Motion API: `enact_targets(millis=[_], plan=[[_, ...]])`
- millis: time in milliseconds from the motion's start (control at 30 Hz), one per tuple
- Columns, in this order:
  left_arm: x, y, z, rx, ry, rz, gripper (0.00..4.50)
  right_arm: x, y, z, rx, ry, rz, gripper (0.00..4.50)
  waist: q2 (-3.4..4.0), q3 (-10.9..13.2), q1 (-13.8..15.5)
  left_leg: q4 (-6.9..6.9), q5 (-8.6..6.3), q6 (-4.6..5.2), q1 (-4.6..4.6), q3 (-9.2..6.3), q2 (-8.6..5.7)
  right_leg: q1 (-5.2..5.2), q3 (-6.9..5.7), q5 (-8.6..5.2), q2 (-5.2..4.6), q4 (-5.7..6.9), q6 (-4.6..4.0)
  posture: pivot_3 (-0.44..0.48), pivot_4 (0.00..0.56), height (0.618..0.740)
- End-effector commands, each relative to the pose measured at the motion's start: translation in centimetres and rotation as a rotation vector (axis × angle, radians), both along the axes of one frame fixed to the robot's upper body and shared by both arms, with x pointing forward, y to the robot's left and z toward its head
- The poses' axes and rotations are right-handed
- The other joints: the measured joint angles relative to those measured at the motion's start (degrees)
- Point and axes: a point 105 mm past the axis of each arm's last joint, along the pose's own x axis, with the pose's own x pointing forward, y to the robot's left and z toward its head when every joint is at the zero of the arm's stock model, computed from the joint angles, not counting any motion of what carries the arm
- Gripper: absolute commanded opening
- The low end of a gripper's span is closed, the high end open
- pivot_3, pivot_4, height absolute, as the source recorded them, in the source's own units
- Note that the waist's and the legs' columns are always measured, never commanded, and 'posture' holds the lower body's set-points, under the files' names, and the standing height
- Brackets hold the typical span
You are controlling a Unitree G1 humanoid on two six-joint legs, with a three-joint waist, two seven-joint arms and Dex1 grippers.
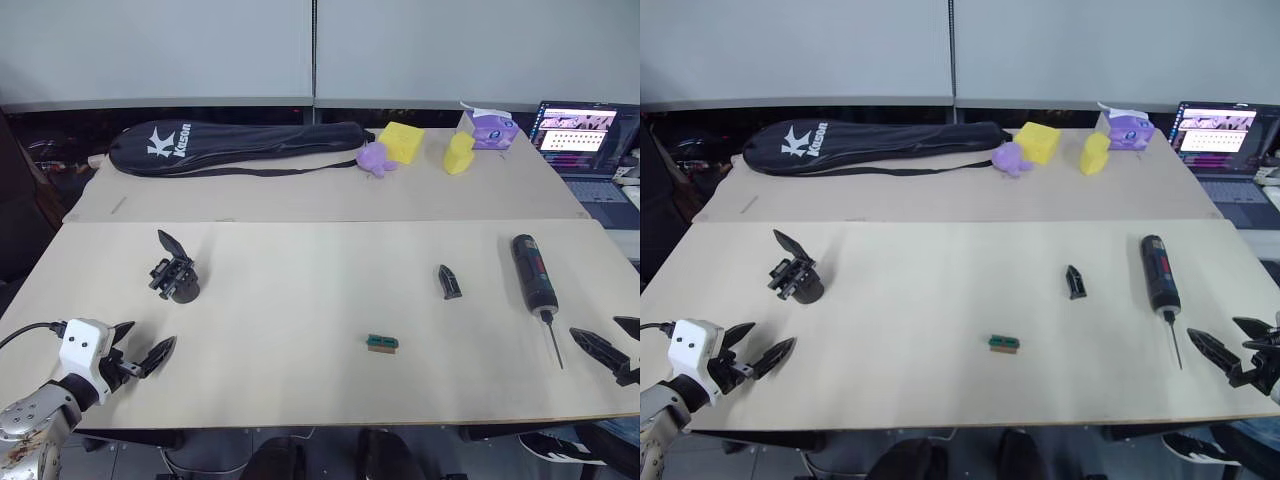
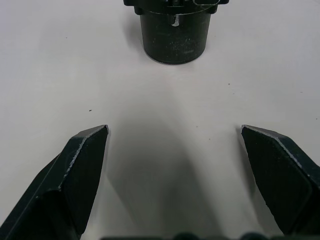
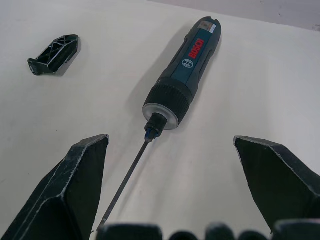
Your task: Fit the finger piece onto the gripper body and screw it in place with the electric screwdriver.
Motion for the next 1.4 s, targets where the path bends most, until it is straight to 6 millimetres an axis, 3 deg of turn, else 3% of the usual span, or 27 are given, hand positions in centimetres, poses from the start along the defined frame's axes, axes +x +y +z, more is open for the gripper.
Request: enact_targets(millis=[33,100,167,400,500,733,1100,1200,1300,1400], plan=[[1.0,0.0,1.2,0.007,-0.061,0.002,4.5,1.1,2.1,3.3,-0.047,-0.114,0.091,4.43,0.01,0.01,0.0,0.0,0.0,0.0,0.0,0.0,0.0,0.0,0.0,0.0,0.0,0.0,0.0,0.0,0.15,0.723],[2.3,0.0,1.2,-0.015,-0.086,0.022,4.5,2.4,6.1,5.7,-0.04,-0.186,0.244,4.43,0.3,0.13,-0.13,0.01,0.0,0.0,0.0,0.01,0.0,0.0,0.01,0.01,0.0,0.01,0.0,0.0,0.15,0.723],[3.0,0.1,1.3,-0.019,-0.092,0.028,4.5,2.6,8.7,6.5,-0.024,-0.195,0.347,4.43,0.32,0.17,-0.14,0.02,0.06,-0.08,0.0,0.05,0.0,-0.03,0.02,0.14,0.02,0.01,0.17,0.0,0.15,0.723],[5.6,-0.1,1.4,-0.009,-0.116,-0.014,4.5,1.2,17.7,6.9,0.04,-0.137,0.708,4.43,0.18,0.22,0.29,0.0,0.02,-0.05,-0.17,-0.06,0.07,-0.14,-0.41,0.22,0.2,-0.02,-0.01,0.0,0.15,0.723],[6.9,-0.4,1.5,-0.004,-0.13,-0.024,4.5,0.7,20.0,6.9,0.042,-0.131,0.792,4.43,0.17,0.22,0.66,0.03,-0.02,0.02,-0.26,-0.08,-0.04,-0.16,-0.48,0.26,-0.08,-0.16,0.02,0.0,0.15,0.723],[9.2,-2.6,2.2,-0.005,-0.163,-0.095,4.5,1.3,22.2,6.5,0.035,-0.159,0.838,4.43,0.09,0.25,1.18,0.09,-0.05,0.04,-0.36,-0.09,-0.07,-0.15,-0.51,0.44,-0.09,-0.41,0.13,0.0,0.15,0.723],[10.7,-4.5,2.4,-0.039,-0.193,-0.087,4.5,1.9,22.4,6.0,0.043,-0.171,0.82,4.43,0.09,0.25,1.28,0.09,-0.05,-0.03,-0.4,-0.08,-0.08,-0.23,-0.56,0.45,-0.03,-0.4,0.13,0.0,0.15,0.723],[11.1,-5.4,2.2,-0.067,-0.208,-0.088,3.68,2.1,22.4,5.8,0.055,-0.17,0.811,4.5,0.09,0.25,1.4,0.1,-0.05,-0.03,-0.4,-0.08,-0.09,-0.23,-0.57,0.46,-0.02,-0.38,0.13,0.0,0.15,0.723],[11.3,-6.9,2.5,-0.085,-0.233,-0.103,2.37,2.2,22.3,5.7,0.053,-0.165,0.809,4.5,0.09,0.25,1.61,0.17,-0.04,-0.03,-0.4,-0.1,-0.11,-0.18,-0.63,0.48,0.01,-0.38,0.13,0.0,0.15,0.723],[10.9,-8.6,3.0,-0.112,-0.256,-0.114,2.39,2.2,22.4,5.7,0.055,-0.165,0.809,4.5,0.09,0.25,1.68,0.29,-0.04,-0.03,-0.51,-0.09,-0.14,-0.18,-0.62,0.52,0.0,-0.4,0.2,0.0,0.15,0.723]])
